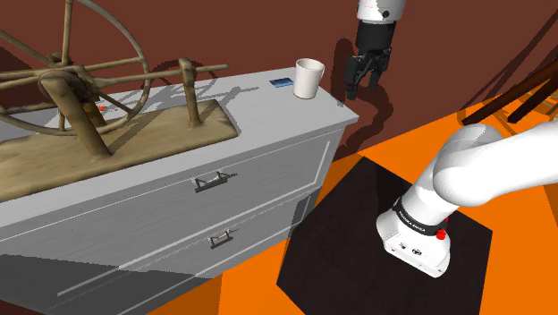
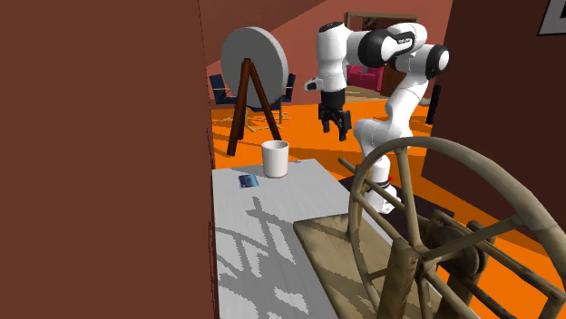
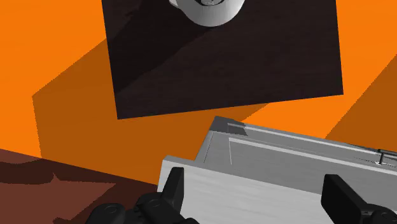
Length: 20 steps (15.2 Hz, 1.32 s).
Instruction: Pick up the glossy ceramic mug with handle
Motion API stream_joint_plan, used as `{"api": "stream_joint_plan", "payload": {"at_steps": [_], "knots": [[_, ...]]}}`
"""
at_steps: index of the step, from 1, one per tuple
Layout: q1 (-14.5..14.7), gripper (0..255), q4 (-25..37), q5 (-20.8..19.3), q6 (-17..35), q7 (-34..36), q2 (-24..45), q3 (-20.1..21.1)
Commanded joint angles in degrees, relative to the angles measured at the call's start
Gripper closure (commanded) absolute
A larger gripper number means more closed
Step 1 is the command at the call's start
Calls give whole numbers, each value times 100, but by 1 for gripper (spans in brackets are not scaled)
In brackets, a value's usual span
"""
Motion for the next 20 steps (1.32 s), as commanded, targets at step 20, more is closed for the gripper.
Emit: {"api": "stream_joint_plan", "payload": {"at_steps": [20], "knots": [[-178, 0, 2559, -302, 1393, 88, 3346, 9]]}}
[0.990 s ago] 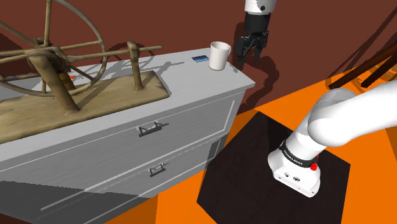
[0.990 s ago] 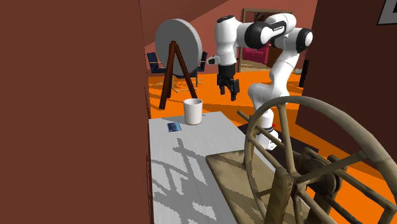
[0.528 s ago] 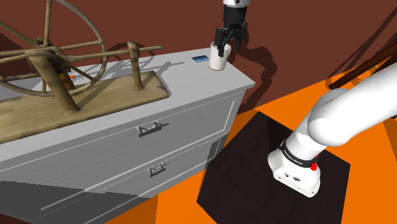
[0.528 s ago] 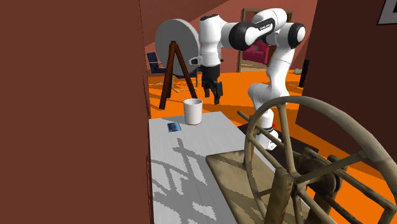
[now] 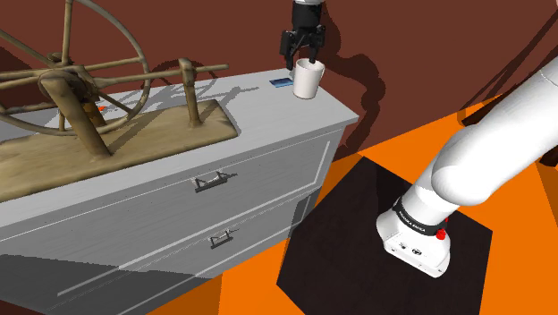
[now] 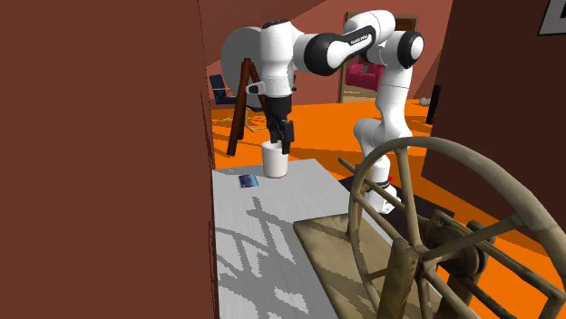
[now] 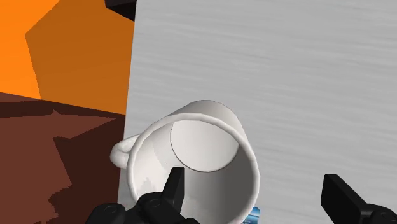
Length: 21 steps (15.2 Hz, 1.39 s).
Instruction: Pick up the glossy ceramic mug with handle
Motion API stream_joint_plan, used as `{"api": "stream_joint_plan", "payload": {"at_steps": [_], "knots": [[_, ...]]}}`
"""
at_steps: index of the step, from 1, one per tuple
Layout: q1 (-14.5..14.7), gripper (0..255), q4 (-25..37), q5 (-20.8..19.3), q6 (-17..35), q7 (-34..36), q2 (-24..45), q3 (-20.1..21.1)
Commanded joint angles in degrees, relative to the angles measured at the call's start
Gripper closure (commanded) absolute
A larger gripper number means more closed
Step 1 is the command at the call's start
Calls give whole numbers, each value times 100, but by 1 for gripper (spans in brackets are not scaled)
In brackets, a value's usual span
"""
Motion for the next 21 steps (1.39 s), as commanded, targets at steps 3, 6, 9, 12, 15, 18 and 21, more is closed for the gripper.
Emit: {"api": "stream_joint_plan", "payload": {"at_steps": [3, 6, 9, 12, 15, 18, 21], "knots": [[-5, 0, -245, -9, 302, 3, 48, -5], [-5, 0, -418, -12, 499, 11, 73, -5], [-3, 255, -413, -11, 492, 15, 71, -2], [-3, 255, -416, -11, 493, 15, 69, -2], [-3, 255, -415, -11, 494, 15, 71, -2], [-5, 255, -352, -10, 422, 8, 62, -4], [-5, 255, -147, -7, 193, -1, 37, -5]]}}
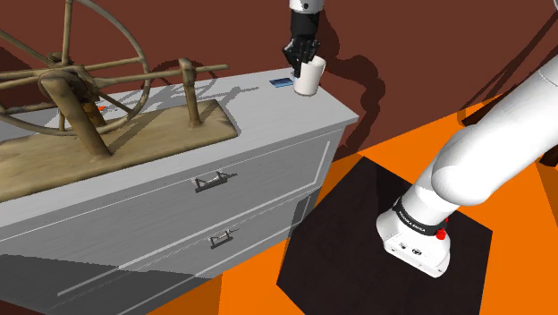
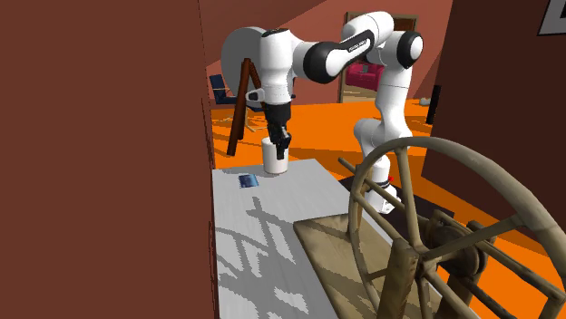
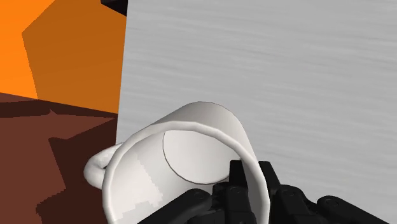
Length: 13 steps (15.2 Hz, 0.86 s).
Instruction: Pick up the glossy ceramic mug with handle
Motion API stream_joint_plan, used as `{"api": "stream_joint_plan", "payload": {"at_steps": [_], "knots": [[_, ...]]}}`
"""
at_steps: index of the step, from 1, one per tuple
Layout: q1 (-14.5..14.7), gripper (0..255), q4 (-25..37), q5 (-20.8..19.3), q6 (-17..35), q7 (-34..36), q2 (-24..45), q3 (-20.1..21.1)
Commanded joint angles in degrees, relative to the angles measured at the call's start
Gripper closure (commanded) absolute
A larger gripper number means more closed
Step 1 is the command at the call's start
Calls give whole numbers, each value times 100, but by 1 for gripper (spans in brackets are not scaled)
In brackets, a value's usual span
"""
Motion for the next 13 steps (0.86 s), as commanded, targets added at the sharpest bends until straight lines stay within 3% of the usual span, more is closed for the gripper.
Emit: {"api": "stream_joint_plan", "payload": {"at_steps": [1, 13], "knots": [[-3, 255, 148, 0, -165, -13, -17, -5], [-4, 255, 941, 4, -948, -39, -7, -4]]}}
